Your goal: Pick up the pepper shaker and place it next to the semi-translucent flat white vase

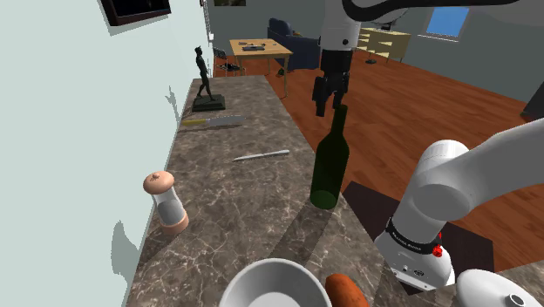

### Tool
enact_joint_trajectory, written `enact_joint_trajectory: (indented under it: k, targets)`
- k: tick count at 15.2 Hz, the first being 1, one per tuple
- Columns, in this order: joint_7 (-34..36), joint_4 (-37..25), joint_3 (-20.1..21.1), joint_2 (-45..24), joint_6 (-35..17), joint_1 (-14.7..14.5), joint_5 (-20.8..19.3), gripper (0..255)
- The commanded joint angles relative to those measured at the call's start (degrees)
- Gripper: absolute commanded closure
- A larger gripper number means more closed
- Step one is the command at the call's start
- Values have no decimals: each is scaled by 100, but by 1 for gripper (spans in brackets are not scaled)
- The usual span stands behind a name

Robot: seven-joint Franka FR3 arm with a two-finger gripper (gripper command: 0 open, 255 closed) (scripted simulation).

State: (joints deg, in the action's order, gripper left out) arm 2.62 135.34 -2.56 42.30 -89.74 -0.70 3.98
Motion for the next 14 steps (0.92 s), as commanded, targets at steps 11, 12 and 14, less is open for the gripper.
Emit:
enact_joint_trajectory:
  k: [11, 12, 14]
  targets:
    - [921, -558, 947, -1288, -923, -449, 594, 0]
    - [1011, -649, 1036, -1440, -1006, -485, 626, 0]
    - [1193, -851, 1211, -1754, -1163, -552, 673, 0]
